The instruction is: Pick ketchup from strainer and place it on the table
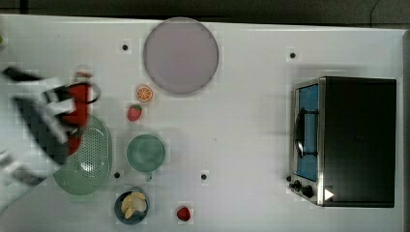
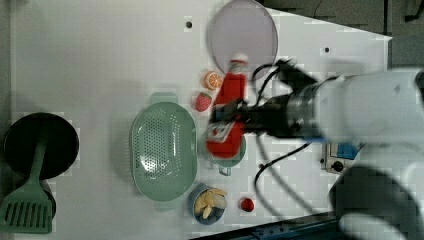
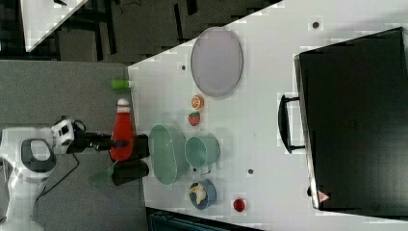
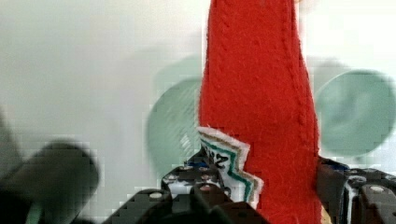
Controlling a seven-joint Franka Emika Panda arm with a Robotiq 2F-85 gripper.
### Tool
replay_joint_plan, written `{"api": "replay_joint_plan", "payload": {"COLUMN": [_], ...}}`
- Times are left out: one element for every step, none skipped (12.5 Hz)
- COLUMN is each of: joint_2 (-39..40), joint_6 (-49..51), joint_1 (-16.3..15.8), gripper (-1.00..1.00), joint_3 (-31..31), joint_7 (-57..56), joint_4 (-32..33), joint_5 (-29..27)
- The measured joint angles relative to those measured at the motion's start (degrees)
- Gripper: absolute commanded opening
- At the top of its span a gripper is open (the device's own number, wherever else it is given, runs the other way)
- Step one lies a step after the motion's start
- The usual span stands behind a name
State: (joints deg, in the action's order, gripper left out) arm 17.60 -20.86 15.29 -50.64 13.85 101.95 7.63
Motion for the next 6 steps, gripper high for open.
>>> {"api": "replay_joint_plan", "payload": {"joint_2": [0.0, 0.0, -0.2, -0.4, -0.6, -0.9], "joint_6": [0.1, 0.4, 0.9, 0.8, 1.1, 1.4], "joint_1": [1.6, 3.4, 5.5, 7.4, 8.9, 10.0], "gripper": [0.18, 0.18, 0.18, 0.18, 0.18, 0.18], "joint_3": [1.8, 3.5, 5.0, 6.9, 9.0, 11.4], "joint_7": [-1.3, -2.2, -3.3, -4.8, -6.5, -8.6], "joint_4": [-0.4, -0.5, -0.5, -0.6, -0.5, -0.2], "joint_5": [0.3, 0.3, 0.3, 0.9, 1.5, 1.6]}}
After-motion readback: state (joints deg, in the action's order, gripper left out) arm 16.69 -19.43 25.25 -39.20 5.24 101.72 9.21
